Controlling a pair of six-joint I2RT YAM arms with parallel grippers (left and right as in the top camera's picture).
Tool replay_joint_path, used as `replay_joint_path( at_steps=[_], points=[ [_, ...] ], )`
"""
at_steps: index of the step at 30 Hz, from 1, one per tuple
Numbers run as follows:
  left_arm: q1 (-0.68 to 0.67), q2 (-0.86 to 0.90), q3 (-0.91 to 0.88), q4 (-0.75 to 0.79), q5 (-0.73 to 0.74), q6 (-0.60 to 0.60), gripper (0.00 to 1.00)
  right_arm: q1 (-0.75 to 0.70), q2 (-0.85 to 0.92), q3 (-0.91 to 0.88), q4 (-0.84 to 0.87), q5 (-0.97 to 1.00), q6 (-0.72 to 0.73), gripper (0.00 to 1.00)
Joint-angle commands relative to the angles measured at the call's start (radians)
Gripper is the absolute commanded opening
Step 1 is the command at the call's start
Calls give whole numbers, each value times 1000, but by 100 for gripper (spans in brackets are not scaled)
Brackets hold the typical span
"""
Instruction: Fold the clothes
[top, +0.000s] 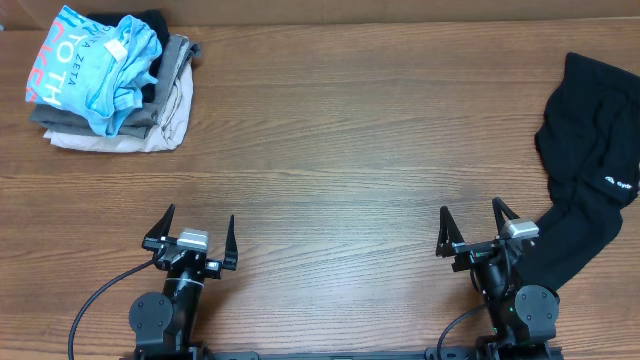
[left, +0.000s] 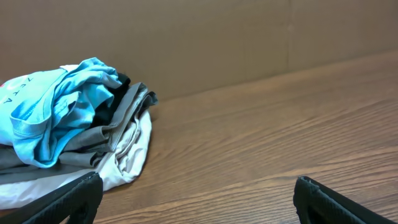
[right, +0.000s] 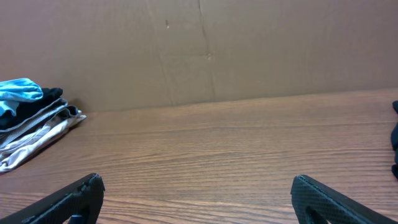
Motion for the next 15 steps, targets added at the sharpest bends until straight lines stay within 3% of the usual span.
replay_joint_path(
  at_steps=[1,15],
  points=[
    [-6,-12,-13,5,-5,-10,100,3,-12,-10,7,10,3,100],
    [-6,-12,-13,6,4,-10,100,3,-12,-10,93,6,3,100]
  ],
)
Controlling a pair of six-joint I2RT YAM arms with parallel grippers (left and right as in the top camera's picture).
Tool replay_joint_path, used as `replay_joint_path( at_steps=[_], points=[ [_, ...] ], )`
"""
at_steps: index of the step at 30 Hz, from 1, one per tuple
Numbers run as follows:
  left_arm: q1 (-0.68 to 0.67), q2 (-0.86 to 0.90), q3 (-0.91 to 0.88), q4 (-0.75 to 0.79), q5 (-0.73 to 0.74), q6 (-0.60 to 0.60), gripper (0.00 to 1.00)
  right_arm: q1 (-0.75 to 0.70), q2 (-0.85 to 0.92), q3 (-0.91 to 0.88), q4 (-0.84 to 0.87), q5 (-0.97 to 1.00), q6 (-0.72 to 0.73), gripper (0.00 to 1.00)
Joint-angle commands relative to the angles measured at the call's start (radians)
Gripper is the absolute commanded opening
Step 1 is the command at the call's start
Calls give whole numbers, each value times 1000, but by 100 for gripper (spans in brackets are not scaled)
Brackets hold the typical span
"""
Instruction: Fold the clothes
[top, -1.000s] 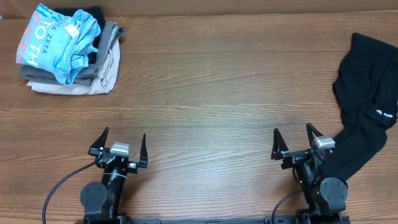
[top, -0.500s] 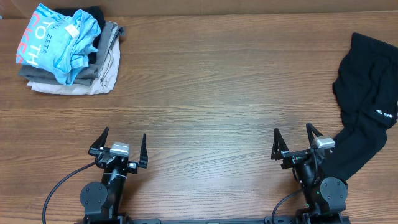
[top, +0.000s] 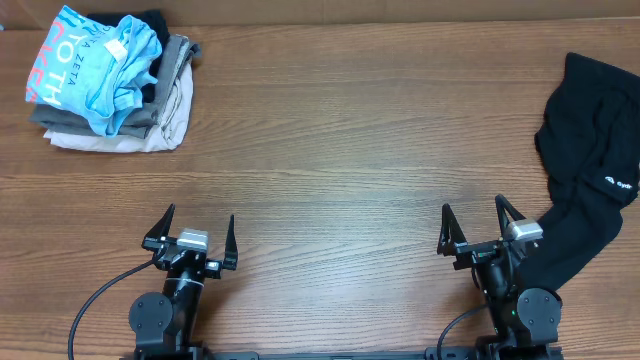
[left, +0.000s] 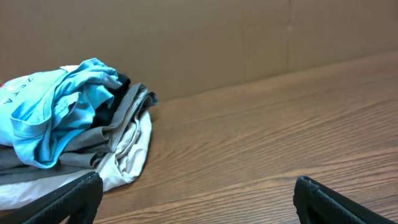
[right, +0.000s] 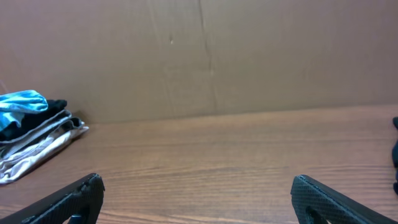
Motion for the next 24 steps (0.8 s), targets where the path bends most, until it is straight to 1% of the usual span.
replay_joint_path(
  at_steps=[1,5,8,10,17,24],
  points=[
    [-6,-12,-13,6,4,-10,100,3,-12,-10,53,6,4,100],
    [-6,-12,-13,21,25,-16,100,3,-12,-10,131,6,3,100],
    [-6,-12,1,35,25,-94,100,3,-12,-10,167,6,-5,100],
    [-6,-12,22,26,25,-119,100,3,-12,-8,182,6,-27,100],
    [-6,17,163,-84,-13,-112,100,3,-12,66,180,6,-27,100],
    [-6,170,297,-109,-8,-103,100,3,-11,164,134,-3,-46,100]
  ],
)
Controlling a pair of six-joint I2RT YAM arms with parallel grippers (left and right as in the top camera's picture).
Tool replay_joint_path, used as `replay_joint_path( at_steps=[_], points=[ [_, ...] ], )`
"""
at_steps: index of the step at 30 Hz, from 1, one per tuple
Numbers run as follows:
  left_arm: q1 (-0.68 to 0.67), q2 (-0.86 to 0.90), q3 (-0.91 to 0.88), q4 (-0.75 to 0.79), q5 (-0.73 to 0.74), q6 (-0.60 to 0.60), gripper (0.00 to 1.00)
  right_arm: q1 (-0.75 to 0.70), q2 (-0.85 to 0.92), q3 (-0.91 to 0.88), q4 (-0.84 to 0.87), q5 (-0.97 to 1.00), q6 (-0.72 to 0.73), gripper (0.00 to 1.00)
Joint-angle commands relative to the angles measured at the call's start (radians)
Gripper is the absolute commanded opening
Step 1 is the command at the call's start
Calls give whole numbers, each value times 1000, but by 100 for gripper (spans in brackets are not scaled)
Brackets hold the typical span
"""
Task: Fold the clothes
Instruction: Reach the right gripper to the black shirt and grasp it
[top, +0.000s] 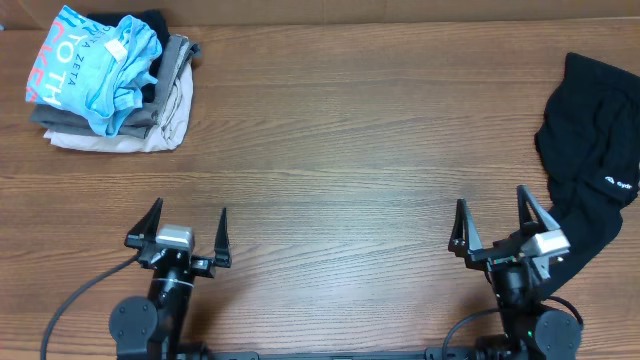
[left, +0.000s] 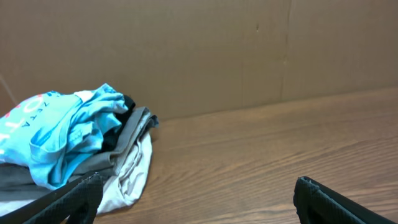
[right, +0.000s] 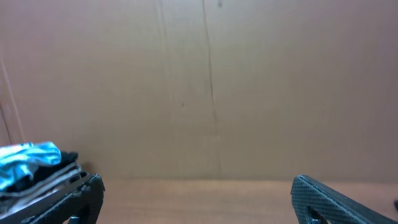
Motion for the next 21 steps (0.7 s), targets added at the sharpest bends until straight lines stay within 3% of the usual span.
replay_joint_path(
  at_steps=[1,7,13,21],
  points=[
    [-6,107,90,-6,-8,-12,100,3,-11,84,-32,-17,-45,100],
    [-6,313,234,-42,18,-12,100,3,24,175,-113,-32,-85,100],
    [-6,508,438,-180,48,-2,100,3,160,300,-203,-39,-87,100],
    [-6,763,743,-443,47,36,100,3,612,660,-475,-119,-135,100]
  ],
)
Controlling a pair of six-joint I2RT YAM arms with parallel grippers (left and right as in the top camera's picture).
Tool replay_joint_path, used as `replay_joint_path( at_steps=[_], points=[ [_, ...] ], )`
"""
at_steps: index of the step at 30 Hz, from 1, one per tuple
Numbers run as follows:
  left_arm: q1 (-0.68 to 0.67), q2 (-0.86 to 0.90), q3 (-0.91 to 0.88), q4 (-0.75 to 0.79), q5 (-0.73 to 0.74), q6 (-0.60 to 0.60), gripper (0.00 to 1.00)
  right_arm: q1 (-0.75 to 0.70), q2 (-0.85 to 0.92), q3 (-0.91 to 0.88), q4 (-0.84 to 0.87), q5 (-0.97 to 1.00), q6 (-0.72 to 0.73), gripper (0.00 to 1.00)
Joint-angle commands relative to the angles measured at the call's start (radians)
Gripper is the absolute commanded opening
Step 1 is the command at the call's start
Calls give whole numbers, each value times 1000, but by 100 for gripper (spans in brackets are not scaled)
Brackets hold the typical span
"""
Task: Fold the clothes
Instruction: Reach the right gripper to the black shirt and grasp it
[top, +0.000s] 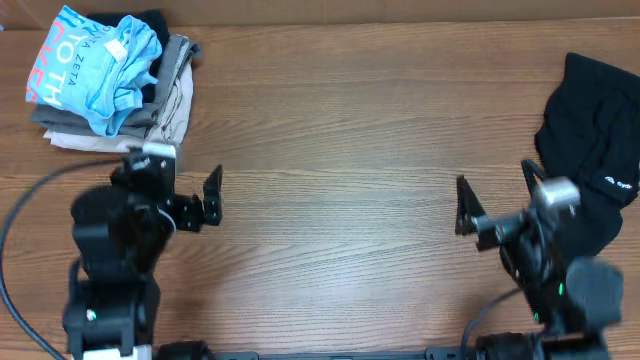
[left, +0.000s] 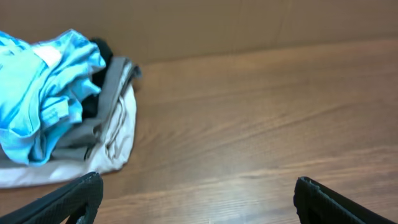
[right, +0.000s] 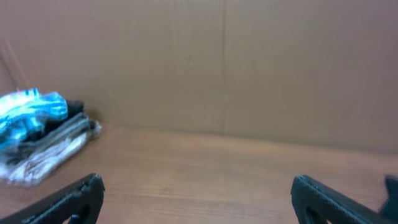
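Observation:
A pile of clothes (top: 110, 85) topped by a light blue shirt (top: 95, 60) lies at the table's far left corner. It also shows in the left wrist view, pile (left: 59, 106), and small in the right wrist view, pile (right: 40, 134). A black garment (top: 590, 140) lies crumpled along the right edge. My left gripper (top: 172, 192) hovers open just in front of the pile, nothing between its fingers (left: 68, 199). My right gripper (top: 497, 198) hovers open left of the black garment, also empty.
The wooden table (top: 340, 130) stretches bare between the pile and the black garment. A brown cardboard wall (right: 224, 62) stands along the far edge. A cable (top: 25, 215) trails from the left arm over the table's left side.
Both arms have risen and moved away from the near edge toward the table's middle. My left gripper is now close to the clothes pile. Both grippers stay open; the clothes have not moved.
Both grippers first sat open and low at the near edge, unchanged half a second later. Then both had lifted, their wrist views tipped up toward the wall. Now they hover farther in, the left by the pile, the right beside the black garment.

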Motion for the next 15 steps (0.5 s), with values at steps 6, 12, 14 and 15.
replay_joint_path(
  at_steps=[6,12,14,15],
  points=[
    [-6,200,151,-56,15,27,100,3,578,510,-375,-58,-31,100],
    [-6,284,151,-57,16,27,100,3,937,789,-578,-96,-26,100],
    [-6,301,151,-57,16,26,100,3,987,793,-567,-102,-26,100],
    [-6,309,151,-56,16,26,100,3,1006,793,-559,-99,-26,100]
  ],
)
